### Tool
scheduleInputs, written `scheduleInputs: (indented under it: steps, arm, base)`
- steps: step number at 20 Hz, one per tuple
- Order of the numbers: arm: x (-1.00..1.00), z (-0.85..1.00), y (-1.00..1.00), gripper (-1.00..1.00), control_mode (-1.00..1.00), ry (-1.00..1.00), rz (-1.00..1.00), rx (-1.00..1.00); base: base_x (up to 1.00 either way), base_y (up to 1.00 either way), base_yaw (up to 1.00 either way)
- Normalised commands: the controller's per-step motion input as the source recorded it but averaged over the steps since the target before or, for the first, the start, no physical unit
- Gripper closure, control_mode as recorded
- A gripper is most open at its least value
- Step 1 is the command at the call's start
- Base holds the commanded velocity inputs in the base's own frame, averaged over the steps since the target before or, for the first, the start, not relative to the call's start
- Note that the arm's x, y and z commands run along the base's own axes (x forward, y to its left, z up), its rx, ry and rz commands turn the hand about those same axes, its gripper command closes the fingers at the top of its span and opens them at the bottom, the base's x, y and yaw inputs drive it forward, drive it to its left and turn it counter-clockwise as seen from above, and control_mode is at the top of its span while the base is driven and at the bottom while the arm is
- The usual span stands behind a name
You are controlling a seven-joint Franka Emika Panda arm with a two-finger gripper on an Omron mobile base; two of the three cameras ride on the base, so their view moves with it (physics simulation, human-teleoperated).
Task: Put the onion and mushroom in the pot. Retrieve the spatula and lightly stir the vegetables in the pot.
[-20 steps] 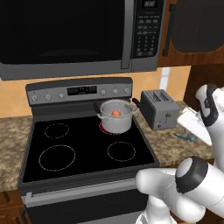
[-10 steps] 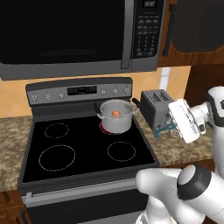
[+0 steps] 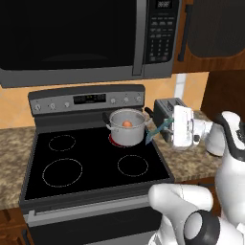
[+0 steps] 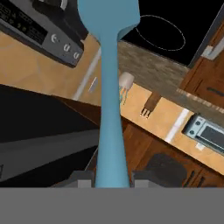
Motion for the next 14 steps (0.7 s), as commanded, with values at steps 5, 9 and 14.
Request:
scheduleInputs:
  steps: [5, 9, 14]
  arm:
    - [0.11, 0.91, 0.00, 1.00, -1.00, 0.23, -0.33, 0.41]
    - [0.60, -0.18, 0.01, 1.00, -1.00, 0.12, -0.34, 0.22]
    - [0.35, -0.08, -0.01, 1.00, -1.00, 0.00, -0.33, 0.16]
  base:
    - [0.00, 0.00, 0.00]
    - [0.00, 0.00, 0.00]
    - [0.00, 0.00, 0.00]
